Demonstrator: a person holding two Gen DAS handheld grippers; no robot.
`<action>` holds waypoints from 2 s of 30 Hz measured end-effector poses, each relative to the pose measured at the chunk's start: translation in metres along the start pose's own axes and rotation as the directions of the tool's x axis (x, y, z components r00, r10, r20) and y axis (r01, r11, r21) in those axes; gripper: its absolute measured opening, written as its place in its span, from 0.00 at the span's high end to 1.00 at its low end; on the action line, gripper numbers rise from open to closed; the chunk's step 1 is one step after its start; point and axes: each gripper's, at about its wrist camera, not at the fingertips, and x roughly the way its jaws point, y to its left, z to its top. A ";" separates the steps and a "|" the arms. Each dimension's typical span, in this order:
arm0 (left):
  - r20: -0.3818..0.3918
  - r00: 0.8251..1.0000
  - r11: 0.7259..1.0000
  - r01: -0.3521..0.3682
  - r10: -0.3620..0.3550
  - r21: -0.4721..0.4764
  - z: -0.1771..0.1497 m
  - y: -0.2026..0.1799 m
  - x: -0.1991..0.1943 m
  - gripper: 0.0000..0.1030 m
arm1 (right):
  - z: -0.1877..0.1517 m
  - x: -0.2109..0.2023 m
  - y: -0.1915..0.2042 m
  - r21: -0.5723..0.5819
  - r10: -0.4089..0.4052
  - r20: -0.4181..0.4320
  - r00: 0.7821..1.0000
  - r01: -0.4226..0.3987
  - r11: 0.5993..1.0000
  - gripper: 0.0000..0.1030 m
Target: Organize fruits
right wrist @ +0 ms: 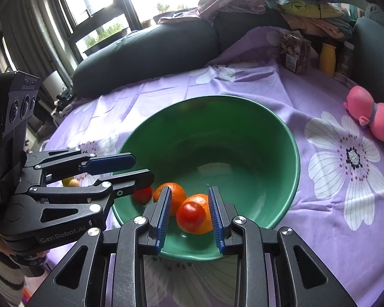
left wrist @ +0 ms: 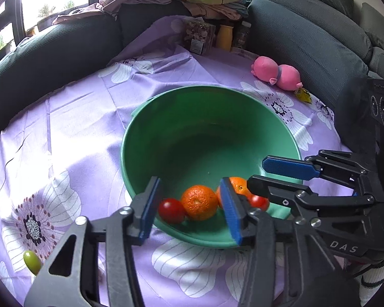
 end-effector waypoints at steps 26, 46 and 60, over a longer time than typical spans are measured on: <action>0.041 0.969 0.905 -0.211 0.242 -0.369 -0.093 0.112 -0.106 0.06 | 0.004 -0.022 0.049 -0.071 0.091 0.044 0.995 -0.088 0.994 0.60; -0.029 0.989 0.844 -0.137 0.142 -0.519 -0.183 0.153 -0.117 0.07 | -0.029 0.035 0.147 -0.287 0.204 -0.178 0.963 -0.249 0.925 0.60; 0.049 0.992 0.804 -0.065 0.117 -0.591 -0.156 0.190 -0.115 0.11 | -0.021 0.060 0.179 -0.305 0.253 -0.217 0.943 -0.312 0.900 0.60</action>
